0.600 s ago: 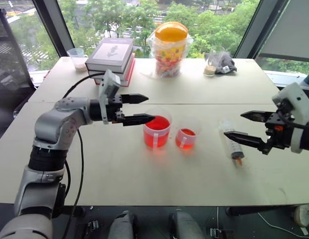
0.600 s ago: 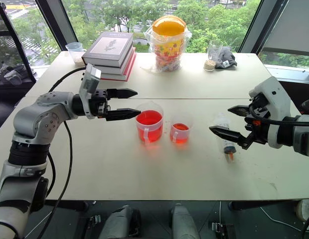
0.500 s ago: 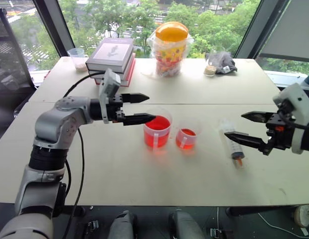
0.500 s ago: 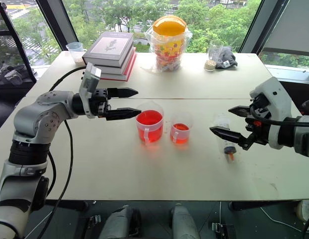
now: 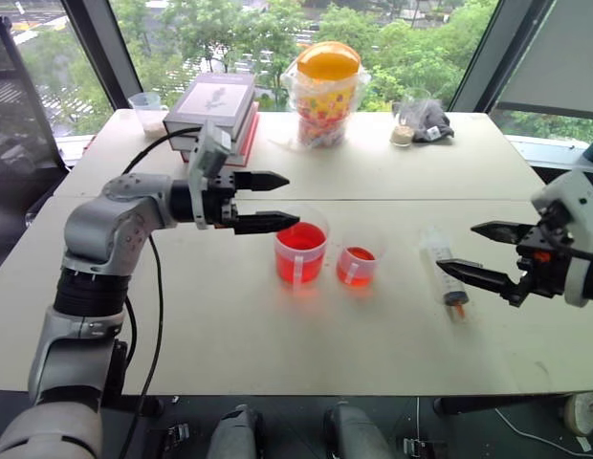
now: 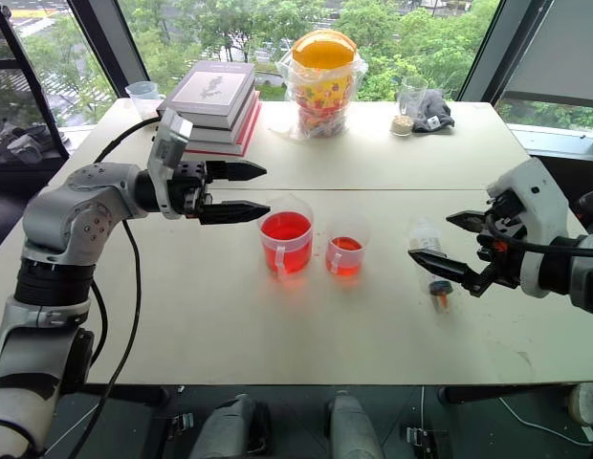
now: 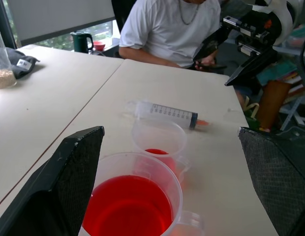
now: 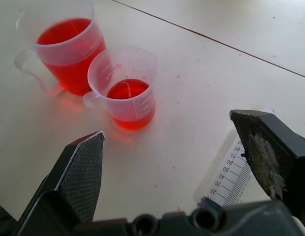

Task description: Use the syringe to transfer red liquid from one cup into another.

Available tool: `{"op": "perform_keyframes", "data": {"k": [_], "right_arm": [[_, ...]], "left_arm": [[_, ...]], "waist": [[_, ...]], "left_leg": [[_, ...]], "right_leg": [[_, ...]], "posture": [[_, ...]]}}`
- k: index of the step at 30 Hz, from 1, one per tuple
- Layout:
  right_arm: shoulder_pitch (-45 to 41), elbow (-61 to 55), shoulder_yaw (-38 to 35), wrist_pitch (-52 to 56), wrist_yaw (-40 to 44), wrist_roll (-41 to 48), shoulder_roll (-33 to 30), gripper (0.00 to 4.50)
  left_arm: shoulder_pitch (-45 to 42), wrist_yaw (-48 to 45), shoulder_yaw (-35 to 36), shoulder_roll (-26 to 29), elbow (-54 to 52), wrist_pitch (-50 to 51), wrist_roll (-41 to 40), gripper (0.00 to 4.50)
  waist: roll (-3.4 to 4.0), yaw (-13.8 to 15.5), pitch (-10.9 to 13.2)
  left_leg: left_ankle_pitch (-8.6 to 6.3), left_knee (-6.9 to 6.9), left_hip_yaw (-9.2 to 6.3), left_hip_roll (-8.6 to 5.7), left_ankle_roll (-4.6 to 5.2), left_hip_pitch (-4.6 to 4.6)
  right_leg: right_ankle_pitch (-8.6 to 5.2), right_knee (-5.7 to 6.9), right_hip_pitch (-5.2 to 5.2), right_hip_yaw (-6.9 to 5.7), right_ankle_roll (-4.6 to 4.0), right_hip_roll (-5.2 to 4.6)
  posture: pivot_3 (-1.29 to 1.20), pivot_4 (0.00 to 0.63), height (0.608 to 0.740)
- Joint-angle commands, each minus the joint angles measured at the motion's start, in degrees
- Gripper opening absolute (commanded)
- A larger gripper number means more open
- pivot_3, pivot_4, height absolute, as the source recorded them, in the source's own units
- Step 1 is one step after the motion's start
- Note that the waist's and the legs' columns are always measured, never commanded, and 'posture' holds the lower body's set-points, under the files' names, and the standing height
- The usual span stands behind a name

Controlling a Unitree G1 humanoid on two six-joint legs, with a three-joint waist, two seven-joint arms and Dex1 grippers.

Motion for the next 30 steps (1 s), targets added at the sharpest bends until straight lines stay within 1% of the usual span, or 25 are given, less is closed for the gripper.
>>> {"op": "perform_keyframes", "data": {"k": [1, 5, 10, 13, 15, 19, 22, 24, 25, 28, 30], "right_arm": [[0.99, -1.11, -3.81, 0.52, -0.47, 0.72, -0.18, 4.49], [1.17, 0.92, -5.56, 2.33, -0.61, 1.55, -0.90, 4.49], [-1.64, 2.55, -6.67, 9.17, -2.68, 5.57, -2.12, 4.49], [-6.27, 7.34, -2.35, 14.84, -5.08, 5.82, -3.30, 4.49], [-11.14, 12.82, 2.65, 17.06, -7.92, 6.71, -3.87, 4.49], [-23.09, 29.08, 15.22, 17.42, -16.19, 7.68, -2.63, 4.49], [-28.51, 36.98, 23.04, 17.42, -19.91, 7.35, -2.07, 4.49], [-31.49, 41.89, 29.11, 17.42, -22.07, 4.40, -1.58, 4.49], [-33.17, 44.52, 31.53, 17.42, -22.62, 3.22, -0.90, 4.49], [-36.02, 48.44, 35.15, 17.42, -22.38, 1.20, 0.65, 4.49], [-38.98, 50.97, 38.57, 17.42, -20.80, -3.02, 3.07, 4.49]], "left_arm": [[-1.22, -0.76, 0.88, 1.10, -0.46, -0.91, -0.04, 4.50], [-1.64, -0.91, 0.46, 0.85, 0.45, -1.23, 0.32, 4.50], [-1.00, -2.45, 0.74, 2.25, 0.60, -1.34, 0.01, 4.50], [-2.01, -3.22, -0.27, 1.71, 2.08, -2.35, 0.96, 4.50], [-2.61, -3.57, -0.67, 1.25, 2.85, -2.81, 1.36, 4.50], [-2.84, -3.75, -1.60, -0.36, 4.34, -4.34, 2.65, 4.50], [-2.63, -3.84, -1.71, -0.94, 4.16, -4.49, 2.63, 4.50], [-2.39, -3.67, -2.07, -1.56, 4.21, -5.11, 3.05, 4.50], [-2.15, -3.51, -2.20, -1.78, 3.98, -5.37, 3.27, 4.50], [-1.09, -3.17, -2.01, -1.94, 2.42, -5.06, 2.85, 4.50], [-0.84, -3.11, -1.85, -1.78, 2.30, -5.10, 2.75, 4.50]], "waist": [[0.00, -0.01, 0.00], [0.00, 0.00, 0.00], [0.00, -0.11, 0.00], [0.00, -0.15, 0.00], [0.00, -0.17, 0.00], [0.00, -0.37, 0.00], [0.00, -0.27, 0.00], [0.00, -0.23, 0.00], [0.00, -0.22, 0.00], [0.00, -0.20, 0.00], [0.00, -0.27, 0.00]], "left_leg": [[0.00, 0.00, 0.01, 0.00, 0.00, 0.00], [0.00, 0.01, 0.01, -0.01, 0.00, 0.01], [0.00, 0.00, 0.00, 0.00, 0.00, 0.02], [0.00, 0.00, 0.00, 0.01, 0.00, 0.04], [0.00, 0.01, 0.02, 0.00, 0.00, 0.03], [0.00, 0.03, 0.08, 0.00, 0.01, 0.05], [0.00, -0.05, 0.10, 0.00, 0.01, -0.02], [-0.01, -0.09, 0.10, 0.00, 0.02, -0.05], [-0.01, -0.09, 0.12, 0.00, 0.02, -0.06], [-0.02, -0.08, 0.15, 0.00, 0.04, -0.13], [-0.03, -0.07, 0.15, 0.00, 0.05, -0.14]], "right_leg": [[0.00, 0.00, 0.00, 0.00, 0.00, 0.00], [-0.03, 0.00, 0.02, 0.00, -0.05, -0.01], [-0.03, 0.00, 0.02, 0.00, -0.06, -0.01], [-0.07, 0.00, 0.02, 0.01, -0.12, -0.01], [-0.07, -0.02, 0.02, 0.02, -0.15, -0.02], [-0.08, -0.04, 0.01, 0.08, -0.19, -0.04], [-0.08, -0.06, -0.11, 0.09, -0.20, -0.02], [-0.07, -0.04, -0.14, 0.07, -0.17, -0.01], [-0.07, -0.04, -0.15, 0.08, -0.16, -0.02], [0.01, -0.10, -0.18, 0.08, -0.02, -0.02], [0.02, -0.09, -0.19, 0.08, 0.02, -0.02]], "posture": [[0.00, 0.150, 0.740], [0.00, 0.150, 0.740], [0.00, 0.150, 0.740], [0.00, 0.150, 0.740], [0.00, 0.150, 0.740], [0.00, 0.150, 0.740], [0.00, 0.150, 0.740], [0.00, 0.150, 0.740], [0.00, 0.150, 0.740], [0.00, 0.150, 0.740], [0.00, 0.150, 0.740]]}}
